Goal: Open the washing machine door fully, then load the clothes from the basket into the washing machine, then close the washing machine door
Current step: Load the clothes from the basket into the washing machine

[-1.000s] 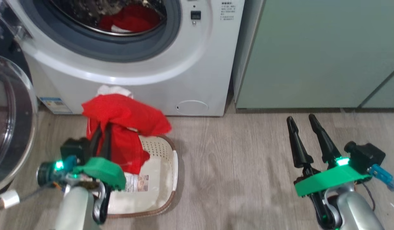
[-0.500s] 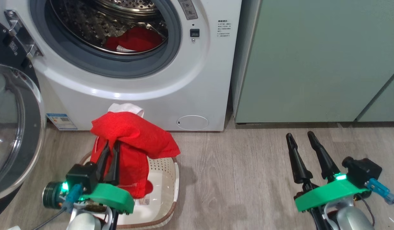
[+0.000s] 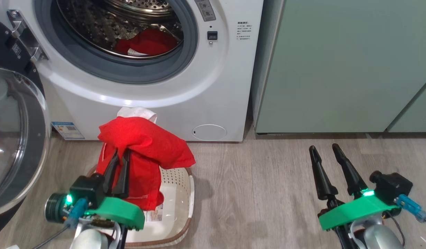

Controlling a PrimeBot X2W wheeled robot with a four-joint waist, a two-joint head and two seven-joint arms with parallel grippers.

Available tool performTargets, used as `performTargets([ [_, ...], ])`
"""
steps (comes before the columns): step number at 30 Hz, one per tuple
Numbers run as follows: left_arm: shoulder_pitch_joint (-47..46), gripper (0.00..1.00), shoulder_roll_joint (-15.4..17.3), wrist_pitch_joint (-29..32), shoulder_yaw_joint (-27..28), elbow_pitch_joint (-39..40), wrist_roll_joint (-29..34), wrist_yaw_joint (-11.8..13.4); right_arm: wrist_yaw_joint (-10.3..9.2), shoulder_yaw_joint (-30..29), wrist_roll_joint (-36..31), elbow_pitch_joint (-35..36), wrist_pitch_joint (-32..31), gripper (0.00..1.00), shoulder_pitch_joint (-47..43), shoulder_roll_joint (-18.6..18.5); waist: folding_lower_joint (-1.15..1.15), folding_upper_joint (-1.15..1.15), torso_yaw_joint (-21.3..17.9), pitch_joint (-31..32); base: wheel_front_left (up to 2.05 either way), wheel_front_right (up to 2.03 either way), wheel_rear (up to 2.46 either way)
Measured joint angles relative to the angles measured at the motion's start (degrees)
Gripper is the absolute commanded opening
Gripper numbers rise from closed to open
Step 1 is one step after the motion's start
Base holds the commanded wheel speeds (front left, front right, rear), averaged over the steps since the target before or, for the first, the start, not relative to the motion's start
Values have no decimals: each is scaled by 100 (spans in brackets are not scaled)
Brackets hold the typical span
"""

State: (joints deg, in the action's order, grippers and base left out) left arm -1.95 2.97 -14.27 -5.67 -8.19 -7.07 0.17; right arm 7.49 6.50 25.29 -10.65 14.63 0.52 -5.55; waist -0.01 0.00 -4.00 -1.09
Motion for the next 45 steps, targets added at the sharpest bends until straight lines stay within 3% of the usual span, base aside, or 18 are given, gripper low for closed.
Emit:
performTargets([
  [7,-43,0,-2,0,2,105,1,-9,0,2,0,18,0,100,27,3,0,0,-34,-211,0,0,0],
  [10,-205,0,-1,0,9,108,126,-134,0,14,0,36,0,100,121,2,0,0,-69,-392,0,0,0],
  [20,-1948,0,138,-2,423,-36,252,-463,0,62,0,141,0,100,560,2,1,0,-265,-1274,0,0,0],
  [27,-3584,0,532,-19,799,-536,250,-564,0,167,35,225,0,100,1043,59,2,0,-532,-2090,0,0,0],
  [32,-4859,0,981,-20,948,-1161,253,-651,0,242,107,237,0,100,1318,163,3,0,-777,-2680,0,0,0],
  [38,-6372,0,1473,-14,940,-2338,250,-708,0,458,250,224,0,100,1611,190,2,0,-1105,-3314,0,0,0],
  [45,-8013,0,2139,482,563,-3215,394,-758,0,839,708,193,0,100,1871,233,2,0,-1554,-3927,0,0,0],
])
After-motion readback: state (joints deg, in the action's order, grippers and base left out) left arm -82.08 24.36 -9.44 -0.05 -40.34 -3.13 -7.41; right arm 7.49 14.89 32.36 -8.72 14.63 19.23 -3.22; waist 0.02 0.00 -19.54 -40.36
